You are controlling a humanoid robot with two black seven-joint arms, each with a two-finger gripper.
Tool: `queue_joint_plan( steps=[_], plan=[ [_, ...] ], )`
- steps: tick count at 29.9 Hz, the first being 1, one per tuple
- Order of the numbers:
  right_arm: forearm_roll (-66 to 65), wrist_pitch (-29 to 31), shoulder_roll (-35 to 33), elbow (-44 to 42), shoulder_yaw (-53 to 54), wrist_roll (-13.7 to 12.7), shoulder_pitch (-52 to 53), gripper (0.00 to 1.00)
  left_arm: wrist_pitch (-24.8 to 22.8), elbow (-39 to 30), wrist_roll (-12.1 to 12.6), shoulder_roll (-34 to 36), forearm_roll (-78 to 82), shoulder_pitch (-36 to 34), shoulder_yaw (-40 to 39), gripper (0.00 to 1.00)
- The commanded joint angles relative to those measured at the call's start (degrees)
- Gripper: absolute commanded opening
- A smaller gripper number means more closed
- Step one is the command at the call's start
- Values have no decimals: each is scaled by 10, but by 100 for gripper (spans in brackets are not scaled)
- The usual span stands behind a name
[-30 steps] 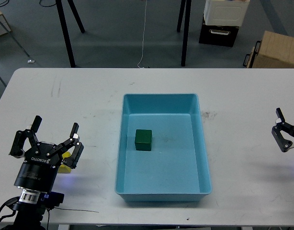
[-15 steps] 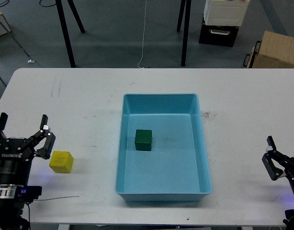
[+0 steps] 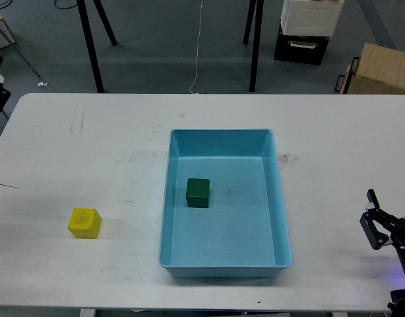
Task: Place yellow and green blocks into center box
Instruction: 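Swing the left gripper over and down toward the yellow cube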
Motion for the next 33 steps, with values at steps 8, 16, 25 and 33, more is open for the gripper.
queue_joint_plan(
  steps=[8,16,25,33],
  plan=[
    [1,2,3,-2,2,-2,-2,100,0,-16,5,146,48,-426,438,100],
    [1,5,4,-5,0,-2,0,100,0,-18,11,49,174,-779,874,100],
    [2,9,2,-15,6,-2,-9,100,0,-70,13,-160,281,-1056,1238,100],
    [4,28,-1,-28,10,-3,-12,100,20,-1,12,-229,341,-971,1328,100]
  ],
)
